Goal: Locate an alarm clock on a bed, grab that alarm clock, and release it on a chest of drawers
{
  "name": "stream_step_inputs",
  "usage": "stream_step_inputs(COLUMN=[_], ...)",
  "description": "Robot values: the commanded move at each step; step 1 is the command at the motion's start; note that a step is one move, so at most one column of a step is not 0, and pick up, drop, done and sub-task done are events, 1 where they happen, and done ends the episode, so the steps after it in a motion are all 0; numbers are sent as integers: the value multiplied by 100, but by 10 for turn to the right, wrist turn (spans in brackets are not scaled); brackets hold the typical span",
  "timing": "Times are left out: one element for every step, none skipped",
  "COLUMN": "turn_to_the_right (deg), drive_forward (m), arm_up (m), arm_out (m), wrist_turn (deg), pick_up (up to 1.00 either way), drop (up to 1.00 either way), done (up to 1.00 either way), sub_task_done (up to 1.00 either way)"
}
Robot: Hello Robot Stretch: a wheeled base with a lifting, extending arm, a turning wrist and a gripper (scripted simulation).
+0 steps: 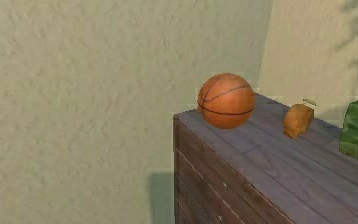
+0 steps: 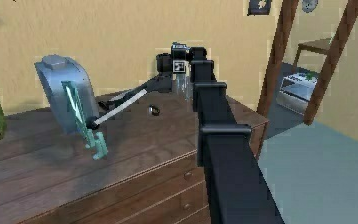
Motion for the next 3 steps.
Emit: stream_step_inputs(turn_to_the_right=[0,0,0], drive_forward=[0,0,0], arm_up=[0,0,0], arm_out=[0,-10,0], wrist_turn=[0,0,0], pick_up=[0,0,0], drop=[100,0,0], done=[0,0,100], sub_task_done=[0,0,0])
